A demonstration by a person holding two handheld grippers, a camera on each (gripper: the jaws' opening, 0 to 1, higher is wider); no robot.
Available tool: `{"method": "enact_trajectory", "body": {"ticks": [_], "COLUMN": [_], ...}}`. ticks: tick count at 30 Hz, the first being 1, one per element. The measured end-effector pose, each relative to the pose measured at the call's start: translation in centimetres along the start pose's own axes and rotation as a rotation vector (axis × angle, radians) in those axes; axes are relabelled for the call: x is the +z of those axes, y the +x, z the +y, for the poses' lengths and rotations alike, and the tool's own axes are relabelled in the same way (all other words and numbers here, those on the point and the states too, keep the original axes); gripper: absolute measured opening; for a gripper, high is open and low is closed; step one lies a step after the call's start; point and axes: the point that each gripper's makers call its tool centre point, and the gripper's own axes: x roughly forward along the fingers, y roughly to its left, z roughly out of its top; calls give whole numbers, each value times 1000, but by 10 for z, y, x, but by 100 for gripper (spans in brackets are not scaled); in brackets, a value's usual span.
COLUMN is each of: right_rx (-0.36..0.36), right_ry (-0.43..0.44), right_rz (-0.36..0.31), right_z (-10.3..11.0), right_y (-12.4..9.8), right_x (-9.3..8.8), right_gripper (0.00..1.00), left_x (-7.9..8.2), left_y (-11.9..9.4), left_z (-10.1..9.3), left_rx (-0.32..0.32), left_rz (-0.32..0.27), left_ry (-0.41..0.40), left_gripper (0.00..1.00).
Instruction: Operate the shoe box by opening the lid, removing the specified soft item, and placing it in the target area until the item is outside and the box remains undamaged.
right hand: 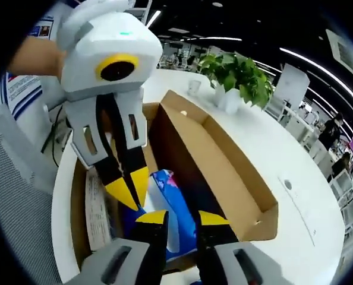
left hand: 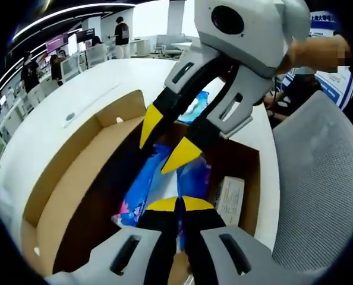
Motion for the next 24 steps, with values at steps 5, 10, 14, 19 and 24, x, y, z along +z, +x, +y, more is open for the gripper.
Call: {"method": "enact_trajectory", "body": {"ticks": [5, 10, 14, 19, 24], "right_rx": [5, -2, -18, -31, -37], "right_ry": [2, -15, -21, -22, -20], "right_rz": [41, 55, 47, 28, 4], "right_z": [3, 2, -2, -4, -5], "right_y": [7, 7, 4, -1, -6], "right_x": [-8, -12, -10, -6, 4], "right_gripper": [5, 0, 0, 0, 0], "left_x": [0, 1, 3, 8, 12], "left_y": [-2, -4, -6, -12, -20], "left_z": [-1, -1, -1, -1, -2], "left_rx": [2, 12, 18, 26, 33], "left_rz": [0, -13, -27, -42, -45], "left_ry": [21, 4, -6, -11, 5], "left_gripper": [0, 0, 0, 0, 0]}}
